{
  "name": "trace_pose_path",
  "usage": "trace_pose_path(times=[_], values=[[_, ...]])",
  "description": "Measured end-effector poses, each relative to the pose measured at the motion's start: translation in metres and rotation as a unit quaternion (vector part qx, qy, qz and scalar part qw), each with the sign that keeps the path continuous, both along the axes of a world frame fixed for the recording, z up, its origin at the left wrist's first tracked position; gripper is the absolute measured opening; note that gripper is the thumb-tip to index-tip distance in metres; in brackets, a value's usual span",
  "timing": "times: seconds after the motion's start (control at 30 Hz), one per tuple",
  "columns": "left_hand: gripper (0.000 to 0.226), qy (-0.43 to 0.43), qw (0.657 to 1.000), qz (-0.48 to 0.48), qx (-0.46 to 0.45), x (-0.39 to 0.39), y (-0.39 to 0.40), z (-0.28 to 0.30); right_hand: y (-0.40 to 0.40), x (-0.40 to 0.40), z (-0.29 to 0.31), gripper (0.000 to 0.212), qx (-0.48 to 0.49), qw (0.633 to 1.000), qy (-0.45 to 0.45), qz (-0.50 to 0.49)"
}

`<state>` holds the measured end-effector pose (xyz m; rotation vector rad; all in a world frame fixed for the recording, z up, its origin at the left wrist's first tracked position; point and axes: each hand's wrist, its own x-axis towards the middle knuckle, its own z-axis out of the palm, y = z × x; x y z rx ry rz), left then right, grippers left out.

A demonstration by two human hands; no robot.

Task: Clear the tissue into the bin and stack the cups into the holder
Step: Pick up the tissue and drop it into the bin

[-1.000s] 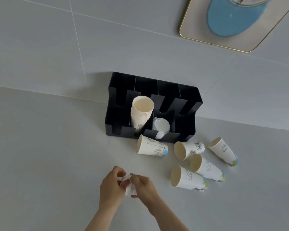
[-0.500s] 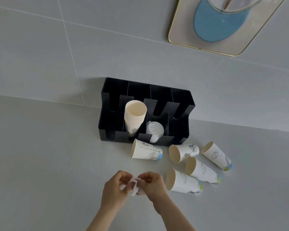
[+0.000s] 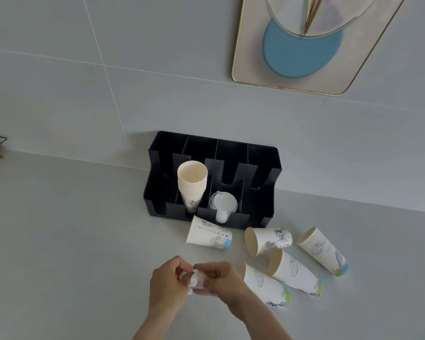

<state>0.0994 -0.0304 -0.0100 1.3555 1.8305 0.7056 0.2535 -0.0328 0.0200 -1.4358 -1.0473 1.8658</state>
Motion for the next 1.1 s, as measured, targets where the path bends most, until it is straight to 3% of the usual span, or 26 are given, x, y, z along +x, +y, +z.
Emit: trace_pose_path(times=[0.17, 0.3, 0.47, 0.6, 0.87, 0.97, 1.1], values=[[0.022, 0.047, 0.998, 0.034, 0.037, 0.043, -0.015, 0.016, 0.000, 0.033, 0.009, 0.054, -0.004, 0.999, 0.024, 0.030], [0.026, 0.034, 0.998, 0.004, 0.050, 0.065, -0.024, 0.017, -0.001, 0.057, -0.004, 0.037, 0.023, 1.000, 0.015, 0.001], [0.047, 0.001, 0.999, -0.025, 0.027, 0.078, -0.042, 0.027, 0.002, 0.073, -0.027, 0.019, 0.004, 0.999, -0.018, -0.050], [0.027, -0.024, 0.997, 0.069, 0.019, 0.068, -0.061, 0.032, -0.001, 0.058, -0.030, 0.014, -0.001, 1.000, -0.015, 0.006], [0.018, -0.025, 0.975, 0.219, 0.012, 0.010, -0.097, 0.024, -0.019, -0.011, -0.036, 0.012, -0.020, 0.993, 0.001, 0.116], [0.017, -0.035, 0.961, 0.271, 0.029, -0.018, -0.112, 0.012, -0.029, -0.043, -0.035, 0.024, 0.002, 0.981, -0.043, 0.188], [0.018, -0.108, 0.953, 0.281, 0.017, -0.065, -0.134, 0.001, -0.047, -0.097, -0.035, 0.020, 0.038, 0.979, -0.093, 0.178]])
